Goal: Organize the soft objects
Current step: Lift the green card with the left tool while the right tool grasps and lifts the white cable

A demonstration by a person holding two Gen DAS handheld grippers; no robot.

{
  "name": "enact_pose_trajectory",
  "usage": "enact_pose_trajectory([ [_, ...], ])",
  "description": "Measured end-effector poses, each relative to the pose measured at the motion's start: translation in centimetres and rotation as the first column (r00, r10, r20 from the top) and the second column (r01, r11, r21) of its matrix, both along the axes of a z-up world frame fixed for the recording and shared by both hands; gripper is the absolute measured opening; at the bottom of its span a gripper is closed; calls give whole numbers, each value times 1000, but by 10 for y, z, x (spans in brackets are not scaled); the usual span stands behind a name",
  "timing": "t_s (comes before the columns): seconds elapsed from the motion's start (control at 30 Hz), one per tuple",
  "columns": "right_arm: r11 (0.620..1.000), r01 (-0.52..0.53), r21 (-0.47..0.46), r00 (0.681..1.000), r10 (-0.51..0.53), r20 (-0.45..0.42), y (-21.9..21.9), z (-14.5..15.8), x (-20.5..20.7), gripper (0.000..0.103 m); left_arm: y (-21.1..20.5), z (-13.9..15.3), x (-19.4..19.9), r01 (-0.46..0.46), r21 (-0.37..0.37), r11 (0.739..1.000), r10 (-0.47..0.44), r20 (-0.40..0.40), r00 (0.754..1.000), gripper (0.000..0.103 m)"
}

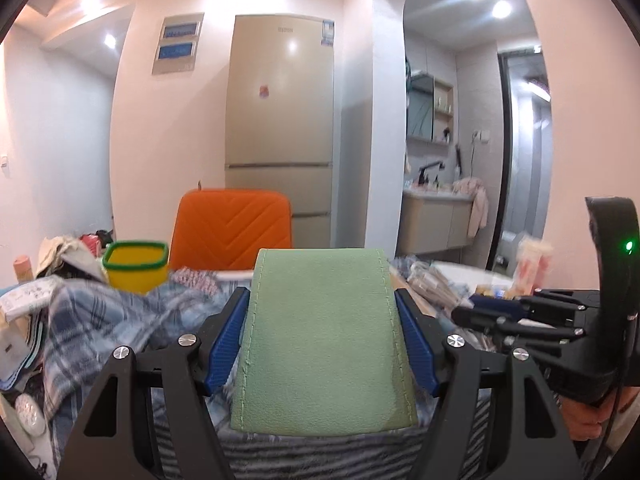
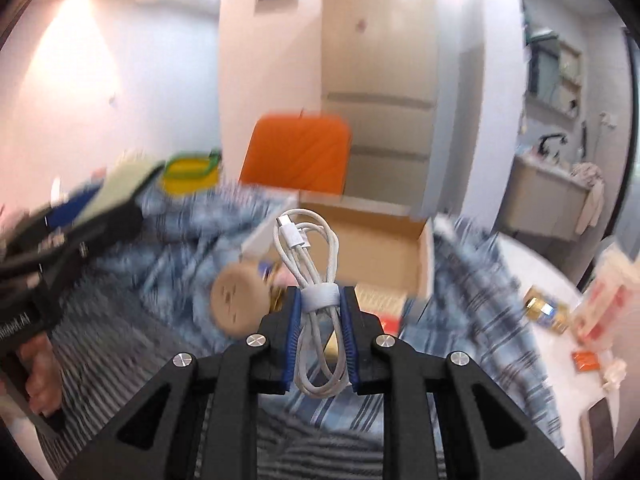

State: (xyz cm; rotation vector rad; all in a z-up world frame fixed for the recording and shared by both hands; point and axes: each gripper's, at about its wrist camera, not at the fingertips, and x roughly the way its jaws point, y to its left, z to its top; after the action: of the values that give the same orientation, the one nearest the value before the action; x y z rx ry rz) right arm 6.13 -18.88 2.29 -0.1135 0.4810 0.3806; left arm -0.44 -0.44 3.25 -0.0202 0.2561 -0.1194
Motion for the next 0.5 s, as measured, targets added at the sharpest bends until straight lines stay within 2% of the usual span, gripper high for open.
enact_pose_trajectory([
  [0.17,994,93,56,991,-98,90,-12,47,10,21,-5,33,2,3,-4,1000,-3,102,995,70],
  [0.33,982,158,104,971,-174,164,-12,86,32,21,-16,68,19,30,-26,999,-26,148,989,70],
  [0.5,967,207,152,951,-235,201,-10,109,55,21,-24,92,41,-20,-43,999,31,263,964,70],
])
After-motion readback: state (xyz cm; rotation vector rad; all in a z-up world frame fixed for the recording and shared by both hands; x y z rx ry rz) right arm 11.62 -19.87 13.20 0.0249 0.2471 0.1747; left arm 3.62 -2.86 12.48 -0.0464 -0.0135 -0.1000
